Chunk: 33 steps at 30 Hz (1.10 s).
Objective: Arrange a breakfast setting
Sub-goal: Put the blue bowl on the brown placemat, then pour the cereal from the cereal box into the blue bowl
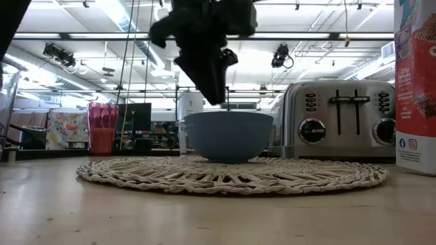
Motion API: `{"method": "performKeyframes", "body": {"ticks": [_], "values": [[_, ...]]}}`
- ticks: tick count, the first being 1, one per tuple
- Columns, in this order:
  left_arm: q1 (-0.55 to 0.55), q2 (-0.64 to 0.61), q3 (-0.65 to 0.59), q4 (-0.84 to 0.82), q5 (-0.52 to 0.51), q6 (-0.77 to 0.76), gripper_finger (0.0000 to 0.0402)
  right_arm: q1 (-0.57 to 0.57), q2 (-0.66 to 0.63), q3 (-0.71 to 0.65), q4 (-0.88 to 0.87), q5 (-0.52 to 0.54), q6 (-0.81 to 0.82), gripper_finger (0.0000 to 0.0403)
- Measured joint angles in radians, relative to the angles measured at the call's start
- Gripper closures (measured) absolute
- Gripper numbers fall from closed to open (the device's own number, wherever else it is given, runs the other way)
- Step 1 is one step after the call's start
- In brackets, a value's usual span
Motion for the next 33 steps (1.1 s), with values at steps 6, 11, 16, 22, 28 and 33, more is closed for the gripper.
{"method": "performKeyframes", "body": {"ticks": [6, 11, 16, 22, 28, 33], "values": [[0.012, -0.143, 0.0, -0.03, 0.002, -0.132, 0.0283, 0.001, -0.002, 0.0, 0.01, -0.013, -0.025, 0.0144], [0.053, -0.29, 0.0, 0.03, 0.001, -0.33, 0.0283, 0.061, 0.002, 0.0, 0.047, -0.103, 0.026, 0.0152], [0.087, -0.398, 0.0, 0.146, 0.001, -0.47, 0.0283, 0.208, 0.017, 0.0, 0.053, -0.113, 0.148, 0.0157], [0.082, -0.447, 0.0, 0.379, -0.003, -0.512, 0.0283, 0.426, 0.046, 0.051, -0.027, -0.15, 0.342, 0.0157], [0.062, -0.44, 0.001, 0.525, -0.002, -0.492, 0.0283, 0.59, 0.084, 0.225, -0.38, -0.136, 0.548, 0.0157], [0.041, -0.408, 0.001, 0.546, -0.04, -0.477, 0.0283, 0.734, 0.088, 0.213, -0.497, -0.151, 0.724, 0.0157]]}}
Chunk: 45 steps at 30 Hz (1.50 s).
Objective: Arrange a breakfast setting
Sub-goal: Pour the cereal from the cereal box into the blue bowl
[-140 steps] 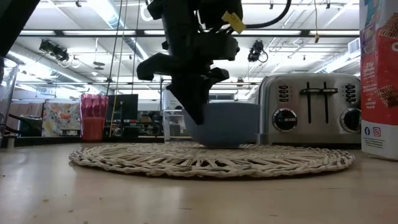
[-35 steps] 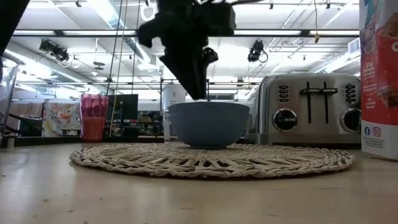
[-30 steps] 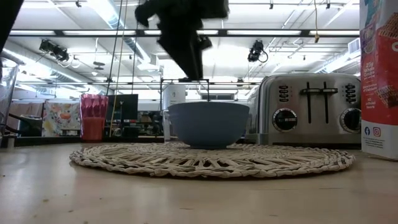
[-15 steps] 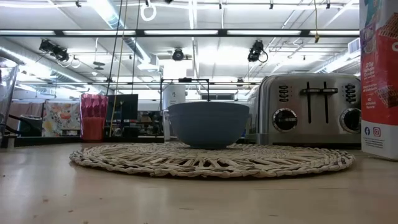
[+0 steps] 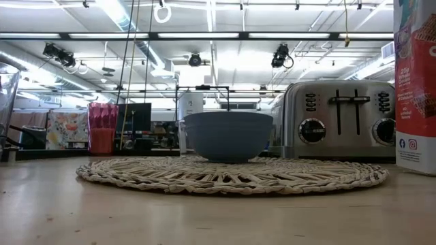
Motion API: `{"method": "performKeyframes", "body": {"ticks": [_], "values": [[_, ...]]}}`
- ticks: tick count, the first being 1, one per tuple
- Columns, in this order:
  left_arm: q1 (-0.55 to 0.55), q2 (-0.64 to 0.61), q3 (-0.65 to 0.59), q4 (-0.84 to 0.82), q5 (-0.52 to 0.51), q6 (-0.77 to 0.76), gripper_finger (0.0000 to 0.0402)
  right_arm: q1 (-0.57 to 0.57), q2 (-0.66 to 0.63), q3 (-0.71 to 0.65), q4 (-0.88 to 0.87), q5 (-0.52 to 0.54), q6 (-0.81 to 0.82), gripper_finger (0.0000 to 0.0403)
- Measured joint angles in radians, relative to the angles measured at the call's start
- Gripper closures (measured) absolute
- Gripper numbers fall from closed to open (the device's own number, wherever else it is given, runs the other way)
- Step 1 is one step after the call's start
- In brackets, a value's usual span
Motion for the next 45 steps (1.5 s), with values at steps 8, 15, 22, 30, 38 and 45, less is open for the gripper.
{"method": "performKeyframes", "body": {"ticks": [8, 15, 22, 30, 38, 45], "values": [[-0.055, 0.056, 0.0, 0.009, -0.01, 0.015, 0.0256, 0.112, 0.048, -0.061, -0.018, 0.079, 0.063, 0.0159], [-0.1, 0.063, -0.001, -0.02, -0.014, 0.037, 0.0208, 0.103, 0.098, -0.091, -0.017, 0.149, 0.03, 0.0159], [-0.125, 0.106, -0.001, 0.002, -0.021, 0.042, 0.0208, 0.098, 0.099, -0.072, -0.018, 0.151, -0.023, 0.0159], [-0.136, 0.22, -0.001, 0.129, -0.027, 0.073, 0.0209, 0.096, 0.04, -0.026, -0.017, 0.231, -0.239, 0.0159], [-0.141, 0.309, -0.001, 0.194, -0.027, 0.068, 0.0209, 0.096, 0.016, -0.166, -0.019, 0.188, -0.333, 0.0162], [-0.135, 0.371, -0.001, 0.283, -0.027, 0.07, 0.0209, 0.096, 0.025, -0.287, -0.019, 0.109, -0.336, 0.0207]]}}
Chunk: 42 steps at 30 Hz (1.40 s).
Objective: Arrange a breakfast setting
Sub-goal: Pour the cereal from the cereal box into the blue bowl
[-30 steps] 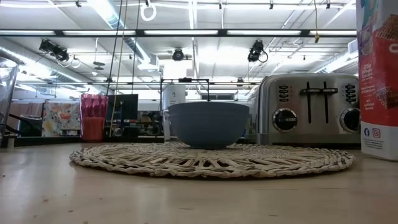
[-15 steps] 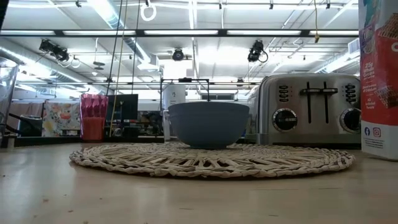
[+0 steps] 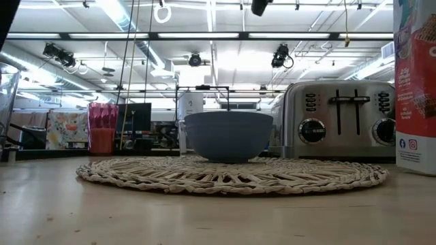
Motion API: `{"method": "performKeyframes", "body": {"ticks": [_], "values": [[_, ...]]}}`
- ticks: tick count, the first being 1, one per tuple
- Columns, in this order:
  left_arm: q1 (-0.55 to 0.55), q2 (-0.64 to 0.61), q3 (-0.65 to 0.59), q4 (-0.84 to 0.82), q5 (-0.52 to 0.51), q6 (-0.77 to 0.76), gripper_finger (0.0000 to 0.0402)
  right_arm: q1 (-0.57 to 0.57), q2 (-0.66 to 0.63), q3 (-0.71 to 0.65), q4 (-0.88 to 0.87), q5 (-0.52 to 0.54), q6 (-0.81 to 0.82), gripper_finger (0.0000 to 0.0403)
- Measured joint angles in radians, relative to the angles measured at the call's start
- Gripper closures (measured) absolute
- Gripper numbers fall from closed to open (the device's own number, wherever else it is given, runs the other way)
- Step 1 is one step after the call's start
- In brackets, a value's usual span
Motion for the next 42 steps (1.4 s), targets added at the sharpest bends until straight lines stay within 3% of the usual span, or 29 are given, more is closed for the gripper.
{"method": "performKeyframes", "body": {"ticks": [4, 8, 10, 17, 27, 32, 42], "values": [[0.019, 0.006, 0.0, 0.048, 0.0, -0.002, 0.0209, 0.0, 0.0, -0.017, 0.0, 0.014, -0.027, 0.0273], [0.034, -0.003, 0.0, 0.043, -0.001, -0.006, 0.0209, -0.001, -0.002, -0.018, 0.001, 0.016, -0.072, 0.0371], [0.034, -0.016, 0.0, 0.048, -0.002, -0.007, 0.0209, -0.006, -0.002, -0.018, 0.002, 0.015, -0.094, 0.0391], [0.032, -0.044, 0.0, 0.003, 0.001, -0.005, 0.0209, -0.053, -0.005, -0.005, -0.003, -0.04, -0.129, 0.0396], [0.033, -0.083, 0.001, -0.086, 0.001, -0.075, 0.0209, -0.103, -0.004, 0.139, -0.001, -0.159, -0.159, 0.04], [0.029, -0.148, 0.0, -0.218, 0.0, -0.089, 0.0209, -0.104, 0.003, 0.206, 0.013, -0.126, -0.163, 0.0401], [-0.021, -0.322, 0.001, -0.532, 0.002, -0.246, 0.0209, -0.131, 0.095, 0.208, 0.116, -0.099, -0.205, 0.0402]]}}
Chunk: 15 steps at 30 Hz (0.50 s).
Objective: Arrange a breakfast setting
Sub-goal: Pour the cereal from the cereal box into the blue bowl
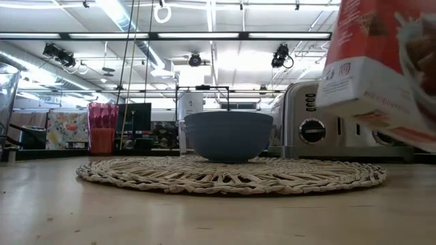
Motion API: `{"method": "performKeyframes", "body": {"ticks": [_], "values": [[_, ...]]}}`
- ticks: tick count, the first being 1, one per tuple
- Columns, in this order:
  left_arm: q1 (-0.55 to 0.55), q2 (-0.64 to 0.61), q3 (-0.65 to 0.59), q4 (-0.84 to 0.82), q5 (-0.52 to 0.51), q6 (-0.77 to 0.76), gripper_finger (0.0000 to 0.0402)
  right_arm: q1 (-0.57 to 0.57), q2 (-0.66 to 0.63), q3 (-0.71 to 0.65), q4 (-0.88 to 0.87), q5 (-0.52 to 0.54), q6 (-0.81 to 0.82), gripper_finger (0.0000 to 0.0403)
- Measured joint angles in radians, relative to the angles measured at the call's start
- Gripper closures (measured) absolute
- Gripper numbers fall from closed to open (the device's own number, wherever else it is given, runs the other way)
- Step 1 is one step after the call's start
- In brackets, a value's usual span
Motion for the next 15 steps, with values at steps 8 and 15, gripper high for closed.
{"method": "performKeyframes", "body": {"ticks": [8, 15], "values": [[-0.036, -0.087, 0.0, -0.169, -0.009, -0.087, 0.0209, -0.041, 0.089, 0.0, 0.092, -0.004, -0.033, 0.0402], [-0.076, -0.091, 0.0, -0.201, -0.02, -0.092, 0.0209, -0.084, 0.167, 0.0, 0.175, -0.008, -0.057, 0.04]]}}
